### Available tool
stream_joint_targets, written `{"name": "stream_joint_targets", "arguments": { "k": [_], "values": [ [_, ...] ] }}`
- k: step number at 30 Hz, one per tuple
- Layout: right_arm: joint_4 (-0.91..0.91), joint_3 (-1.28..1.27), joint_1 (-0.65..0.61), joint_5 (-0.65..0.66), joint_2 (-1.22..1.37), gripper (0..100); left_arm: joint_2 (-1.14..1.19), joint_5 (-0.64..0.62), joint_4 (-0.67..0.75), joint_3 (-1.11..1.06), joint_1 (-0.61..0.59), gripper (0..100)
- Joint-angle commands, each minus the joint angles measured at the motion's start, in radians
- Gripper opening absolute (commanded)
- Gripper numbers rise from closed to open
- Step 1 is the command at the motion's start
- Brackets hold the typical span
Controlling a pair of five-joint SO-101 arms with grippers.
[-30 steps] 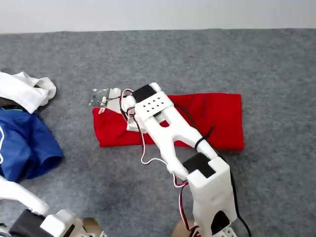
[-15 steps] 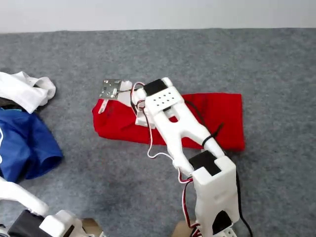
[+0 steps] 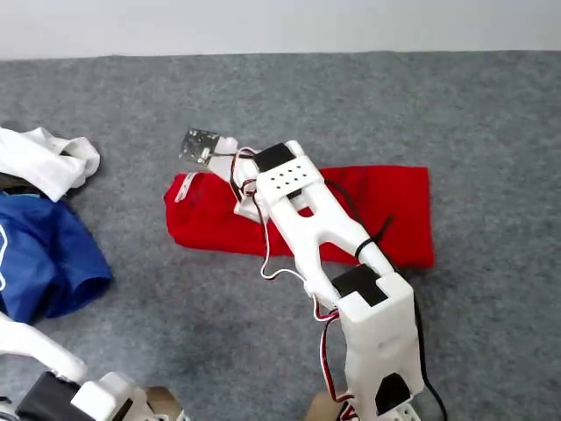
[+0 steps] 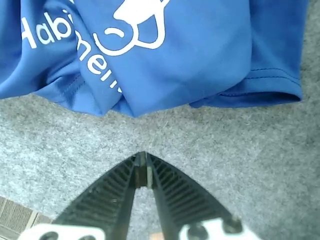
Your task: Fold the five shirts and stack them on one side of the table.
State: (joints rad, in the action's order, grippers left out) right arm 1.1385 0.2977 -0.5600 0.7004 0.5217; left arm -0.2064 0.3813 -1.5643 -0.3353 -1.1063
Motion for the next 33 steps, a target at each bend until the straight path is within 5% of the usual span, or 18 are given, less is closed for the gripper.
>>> {"name": "stream_joint_targets", "arguments": {
  "k": [1, 18, 23, 33],
  "values": [
    [-0.033, 0.066, 0.016, -0.011, 0.013, 23.2, -0.034, 0.002, 0.017, 0.005, -0.003, 1],
    [0.254, 0.160, -0.008, -0.098, -0.077, 22.9, -0.037, 0.002, 0.017, 0.005, -0.008, 1],
    [0.363, 0.163, -0.015, -0.098, -0.093, 11.3, -0.037, 0.002, 0.017, 0.005, -0.008, 1],
    [0.318, 0.146, 0.068, -0.092, 0.051, 8.4, -0.031, 0.002, 0.017, 0.005, -0.003, 1]
  ]
}}
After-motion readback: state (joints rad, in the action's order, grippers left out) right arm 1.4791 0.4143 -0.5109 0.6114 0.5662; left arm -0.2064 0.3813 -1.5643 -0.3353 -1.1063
